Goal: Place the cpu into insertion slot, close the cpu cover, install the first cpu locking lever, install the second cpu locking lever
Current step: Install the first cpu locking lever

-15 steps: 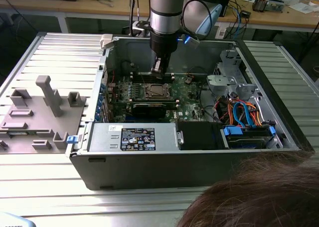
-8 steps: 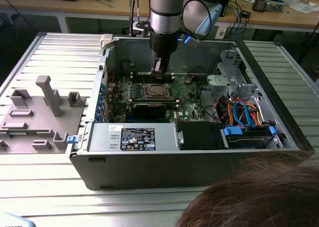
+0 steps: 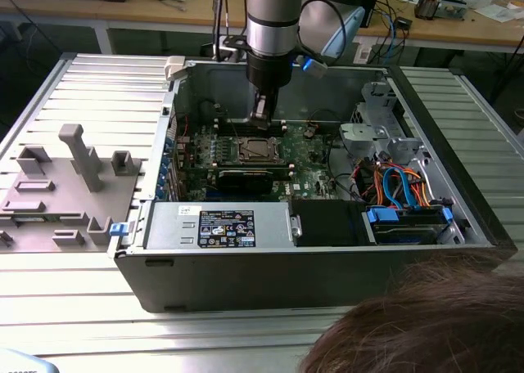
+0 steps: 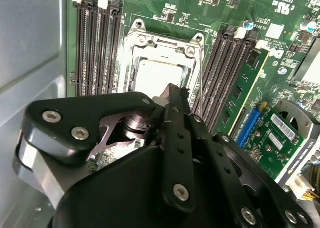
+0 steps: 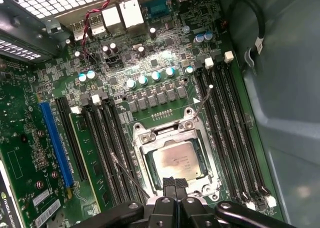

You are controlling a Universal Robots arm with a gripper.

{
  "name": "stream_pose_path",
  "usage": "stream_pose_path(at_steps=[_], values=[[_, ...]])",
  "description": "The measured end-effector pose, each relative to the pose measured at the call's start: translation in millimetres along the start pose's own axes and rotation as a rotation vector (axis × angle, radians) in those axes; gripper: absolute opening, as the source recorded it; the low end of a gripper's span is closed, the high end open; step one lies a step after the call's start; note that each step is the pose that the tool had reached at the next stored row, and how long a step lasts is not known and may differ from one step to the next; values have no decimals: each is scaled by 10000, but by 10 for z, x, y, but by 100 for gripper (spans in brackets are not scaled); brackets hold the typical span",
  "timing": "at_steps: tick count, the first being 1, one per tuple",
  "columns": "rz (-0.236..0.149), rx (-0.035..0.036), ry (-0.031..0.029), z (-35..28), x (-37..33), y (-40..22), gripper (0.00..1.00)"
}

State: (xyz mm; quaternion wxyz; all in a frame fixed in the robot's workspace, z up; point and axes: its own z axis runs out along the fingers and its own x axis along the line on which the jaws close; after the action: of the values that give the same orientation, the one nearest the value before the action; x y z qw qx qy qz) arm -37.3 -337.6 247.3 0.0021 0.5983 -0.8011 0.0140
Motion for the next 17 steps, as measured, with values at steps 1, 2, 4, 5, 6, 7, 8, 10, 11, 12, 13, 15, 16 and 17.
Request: stream_pose_path(at_steps=[1, 2, 4, 5, 6, 7, 8, 10, 11, 12, 13, 15, 16, 17], values=[[-92, 2, -2, 0, 0, 0, 11], [-162, 4, -3, 0, 0, 0, 11], [-257, 5, -5, 0, 0, 0, 11], [-289, 6, -6, 0, 0, 0, 11], [-397, 8, -8, 0, 0, 0, 11], [-450, 9, -9, 0, 0, 0, 11], [-515, 10, -10, 0, 0, 0, 11], [-598, 12, -12, 0, 0, 0, 11], [-651, 13, -13, 0, 0, 0, 11], [-712, 15, -14, 0, 0, 0, 11], [-750, 15, -15, 0, 0, 0, 11], [-845, 17, -17, 0, 0, 0, 11], [-882, 18, -18, 0, 0, 0, 11], [-915, 18, -19, 0, 0, 0, 11]])
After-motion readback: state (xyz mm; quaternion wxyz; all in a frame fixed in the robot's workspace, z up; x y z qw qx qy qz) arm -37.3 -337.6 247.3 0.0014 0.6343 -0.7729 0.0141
